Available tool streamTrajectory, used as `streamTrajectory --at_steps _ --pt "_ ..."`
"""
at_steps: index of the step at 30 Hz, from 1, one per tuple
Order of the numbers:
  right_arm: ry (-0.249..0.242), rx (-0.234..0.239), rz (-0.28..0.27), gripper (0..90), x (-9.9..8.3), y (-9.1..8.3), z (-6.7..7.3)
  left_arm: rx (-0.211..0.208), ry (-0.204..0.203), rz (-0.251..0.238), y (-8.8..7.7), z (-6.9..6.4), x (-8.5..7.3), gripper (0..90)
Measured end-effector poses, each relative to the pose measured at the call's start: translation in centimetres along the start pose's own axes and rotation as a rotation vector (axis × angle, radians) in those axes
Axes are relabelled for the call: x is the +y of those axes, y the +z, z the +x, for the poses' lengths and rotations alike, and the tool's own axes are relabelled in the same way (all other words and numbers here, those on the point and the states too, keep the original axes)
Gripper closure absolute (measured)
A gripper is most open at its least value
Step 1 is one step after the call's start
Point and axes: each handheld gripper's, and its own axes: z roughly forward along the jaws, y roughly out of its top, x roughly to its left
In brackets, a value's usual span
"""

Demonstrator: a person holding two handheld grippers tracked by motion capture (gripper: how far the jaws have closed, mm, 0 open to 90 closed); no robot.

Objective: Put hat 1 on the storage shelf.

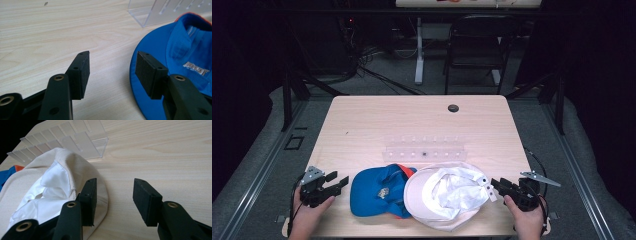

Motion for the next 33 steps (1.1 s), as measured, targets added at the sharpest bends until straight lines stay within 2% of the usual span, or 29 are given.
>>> streamTrajectory --at_steps 3,4,5,6,9,10,13,17,22,24,25,26,27,28,29,30,33 --pt "-0.003 0.002 0.008 55.0 0.3 -0.3 0.1 0.004 -0.002 0.004 0.0 0.0 0.0 45.9" --pt "-0.016 0.002 0.01 56.9 0.5 -0.4 0.2 0.005 0.0 0.008 0.0 0.0 -0.1 45.9" --pt "-0.016 0.018 0.031 63.8 1.0 -0.6 0.5 0.008 -0.001 0.001 0.0 0.0 -0.2 46.0" --pt "-0.016 0.031 0.041 64.1 1.3 -0.7 0.7 0.007 0.003 0.01 -0.1 0.0 -0.1 46.1" --pt "-0.016 0.04 0.042 62.9 1.8 -0.8 1.0 0.009 0.003 0.005 -0.2 0.0 -0.1 46.2" --pt "-0.005 0.056 0.06 60.0 2.3 -0.8 1.3 0.014 0.004 0.0 -0.4 0.1 0.0 46.2" --pt "-0.013 0.037 0.081 56.8 3.0 -0.8 1.8 0.023 0.007 -0.013 -0.3 0.1 0.1 46.5" --pt "-0.038 0.017 0.114 55.0 4.3 -1.4 2.7 0.028 0.016 0.005 -0.3 0.0 0.1 46.6" --pt "-0.057 -0.006 0.176 54.5 5.9 -1.8 3.4 0.023 0.015 0.002 -0.4 -0.3 0.3 47.4" --pt "-0.055 -0.015 0.223 53.5 6.4 -1.8 3.6 0.021 0.014 -0.001 -0.2 -0.4 0.3 47.6" --pt "-0.055 -0.015 0.247 53.0 6.6 -1.8 3.8 0.014 0.015 0.013 -0.2 -0.3 0.4 48.5" --pt "-0.057 -0.01 0.269 52.7 6.8 -1.8 3.9 0.006 0.01 0.015 -0.1 -0.3 0.4 48.7" --pt "-0.057 -0.01 0.269 52.7 6.8 -1.8 3.9 0.006 0.01 0.015 -0.1 -0.3 0.4 49.8" --pt "-0.054 0.006 0.315 52.8 7.2 -1.7 4.2 -0.007 0.003 0.017 -0.1 -0.4 0.4 50.1" --pt "-0.054 0.006 0.315 52.8 7.2 -1.7 4.2 -0.007 0.003 0.017 -0.1 -0.4 0.4 50.5" --pt "-0.057 0.03 0.366 52.5 7.4 -1.5 4.5 -0.008 0.004 0.015 -0.1 -0.4 0.4 50.7" --pt "-0.066 0.04 0.406 49.6 7.5 -1.0 4.8 -0.008 0.01 0.008 -0.3 -0.4 0.4 50.9"
